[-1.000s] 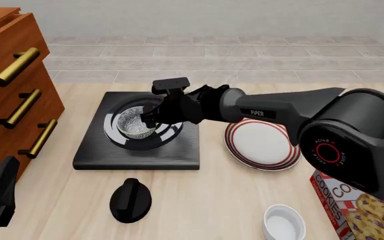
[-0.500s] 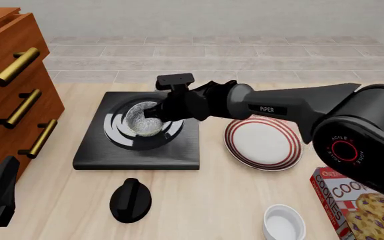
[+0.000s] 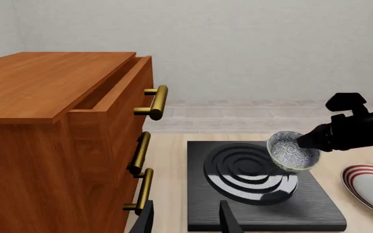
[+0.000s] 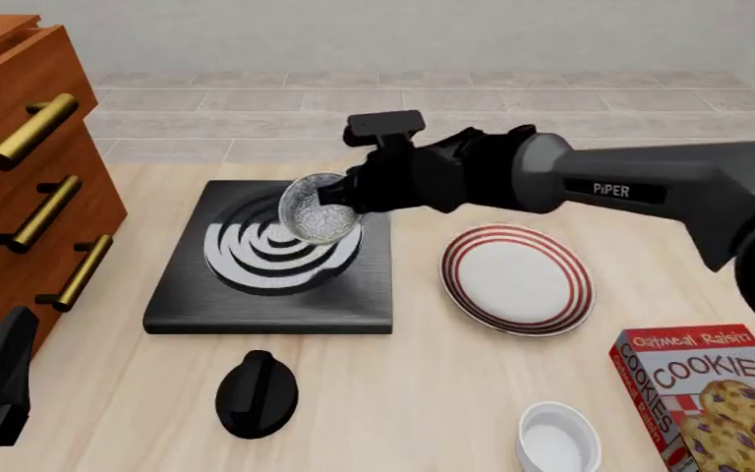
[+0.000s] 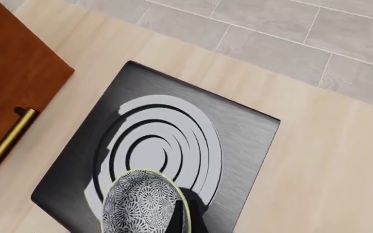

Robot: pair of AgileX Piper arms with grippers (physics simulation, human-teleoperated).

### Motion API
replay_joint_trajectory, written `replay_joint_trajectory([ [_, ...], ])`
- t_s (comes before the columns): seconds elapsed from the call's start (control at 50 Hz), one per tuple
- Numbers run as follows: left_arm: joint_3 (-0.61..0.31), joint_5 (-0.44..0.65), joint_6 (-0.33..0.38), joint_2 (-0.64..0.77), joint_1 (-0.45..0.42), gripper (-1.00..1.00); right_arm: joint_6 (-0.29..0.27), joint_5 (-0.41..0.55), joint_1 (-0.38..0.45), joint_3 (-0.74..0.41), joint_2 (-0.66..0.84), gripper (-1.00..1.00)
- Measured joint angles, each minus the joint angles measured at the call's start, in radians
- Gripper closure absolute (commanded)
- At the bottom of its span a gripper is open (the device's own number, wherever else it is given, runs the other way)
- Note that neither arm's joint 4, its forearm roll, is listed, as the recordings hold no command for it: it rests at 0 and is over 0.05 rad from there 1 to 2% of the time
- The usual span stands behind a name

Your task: Pick the akita bowl on the stove and place it on the plate.

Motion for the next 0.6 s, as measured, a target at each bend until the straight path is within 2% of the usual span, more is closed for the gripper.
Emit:
replay_joint_trajectory([
  [0.6, 0.0, 0.0, 0.0, 0.0, 0.0, -1.0, 0.023, -0.081, -0.045, 0.233, -0.227, 1.0],
])
